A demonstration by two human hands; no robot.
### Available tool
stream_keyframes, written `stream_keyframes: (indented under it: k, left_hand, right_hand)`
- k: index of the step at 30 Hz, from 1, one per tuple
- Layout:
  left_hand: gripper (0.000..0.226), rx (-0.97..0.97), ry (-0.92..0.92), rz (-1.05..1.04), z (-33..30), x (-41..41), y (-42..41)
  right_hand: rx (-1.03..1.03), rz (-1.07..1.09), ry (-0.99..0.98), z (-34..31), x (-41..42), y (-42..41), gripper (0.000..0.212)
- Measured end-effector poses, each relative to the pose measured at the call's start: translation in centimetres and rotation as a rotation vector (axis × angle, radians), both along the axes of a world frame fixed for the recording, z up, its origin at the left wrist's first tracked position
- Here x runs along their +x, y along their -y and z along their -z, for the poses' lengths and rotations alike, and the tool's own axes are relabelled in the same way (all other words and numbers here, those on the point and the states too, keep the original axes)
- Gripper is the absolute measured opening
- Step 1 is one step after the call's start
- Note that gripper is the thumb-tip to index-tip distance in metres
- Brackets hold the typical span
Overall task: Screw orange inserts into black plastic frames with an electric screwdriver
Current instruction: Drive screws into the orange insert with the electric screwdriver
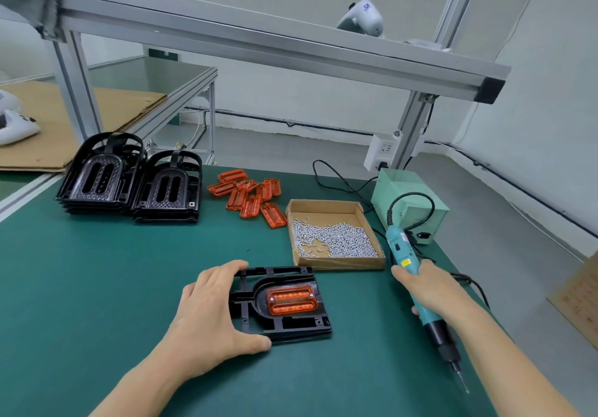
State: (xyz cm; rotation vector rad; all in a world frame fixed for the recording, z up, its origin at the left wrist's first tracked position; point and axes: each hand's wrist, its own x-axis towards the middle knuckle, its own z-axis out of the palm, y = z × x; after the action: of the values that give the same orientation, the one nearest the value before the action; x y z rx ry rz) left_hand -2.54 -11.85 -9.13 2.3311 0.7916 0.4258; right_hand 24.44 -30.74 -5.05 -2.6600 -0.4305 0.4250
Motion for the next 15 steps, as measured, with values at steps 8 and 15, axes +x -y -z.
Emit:
stream_keyframes:
  k: [8, 15]
  left_hand:
    - [0.108, 0.042, 0.026, -0.001, 0.1, 0.8, -0.3]
    - [0.106, 0.022, 0.049, -0.011, 0.2, 1.2, -0.5]
  right_hand:
    - [-0.360, -0.055, 0.265, 0.9, 1.2, -1.2, 0.054]
    - [-0.472, -0.056, 0.327, 1.3, 1.4, -1.6, 0.060]
